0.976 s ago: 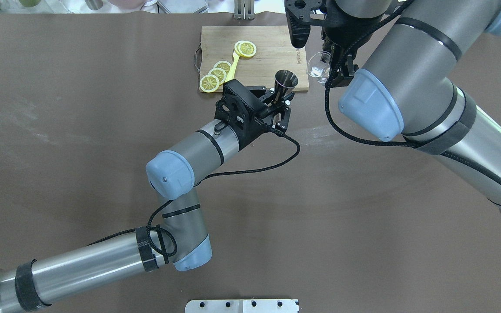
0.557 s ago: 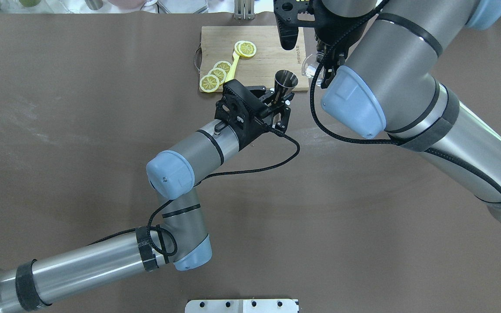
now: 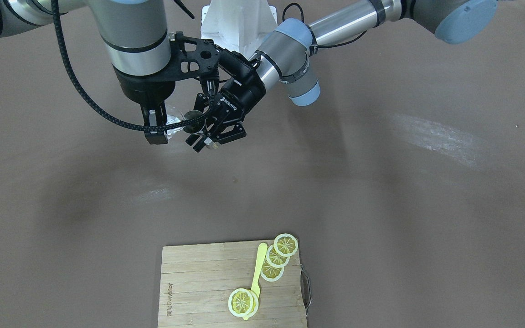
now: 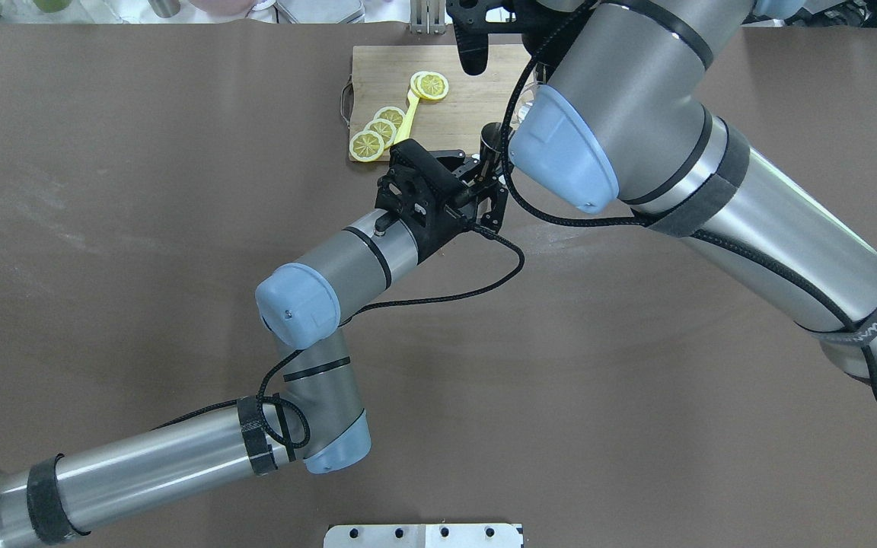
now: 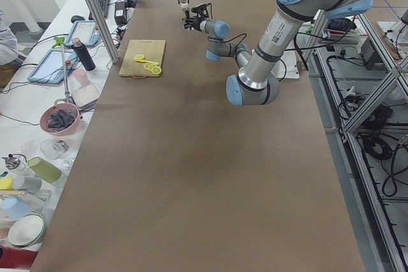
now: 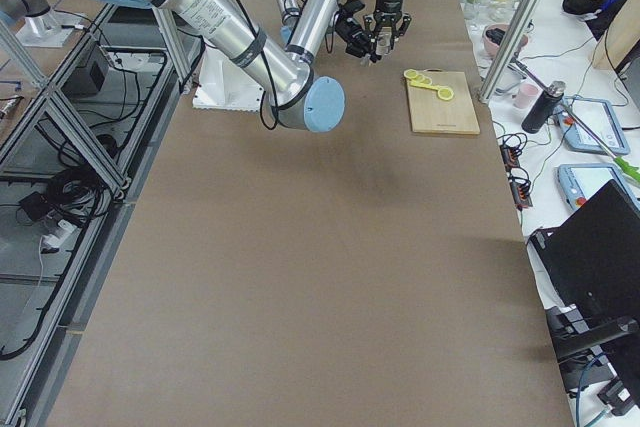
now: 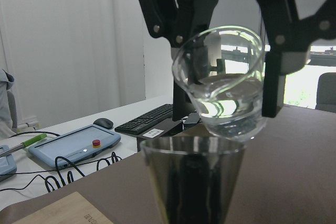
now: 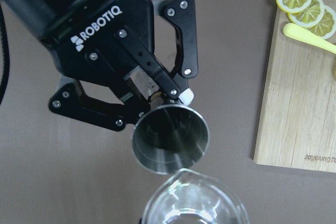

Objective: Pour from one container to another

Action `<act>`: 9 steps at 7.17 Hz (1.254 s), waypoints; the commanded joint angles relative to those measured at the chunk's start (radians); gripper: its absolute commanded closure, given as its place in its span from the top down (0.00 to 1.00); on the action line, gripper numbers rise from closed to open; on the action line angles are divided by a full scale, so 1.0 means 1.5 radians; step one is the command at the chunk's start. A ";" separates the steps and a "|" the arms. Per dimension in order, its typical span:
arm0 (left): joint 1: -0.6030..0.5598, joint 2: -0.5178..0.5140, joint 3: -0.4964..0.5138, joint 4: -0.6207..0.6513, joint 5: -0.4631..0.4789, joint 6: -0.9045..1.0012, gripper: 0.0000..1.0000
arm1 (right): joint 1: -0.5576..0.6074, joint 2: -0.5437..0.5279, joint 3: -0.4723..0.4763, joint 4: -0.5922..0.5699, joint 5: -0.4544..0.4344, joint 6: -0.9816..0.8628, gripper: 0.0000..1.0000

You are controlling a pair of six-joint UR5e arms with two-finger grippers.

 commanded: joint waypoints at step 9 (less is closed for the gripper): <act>-0.001 0.001 0.004 0.000 0.001 0.006 0.00 | -0.040 0.062 -0.032 -0.143 -0.065 -0.061 0.00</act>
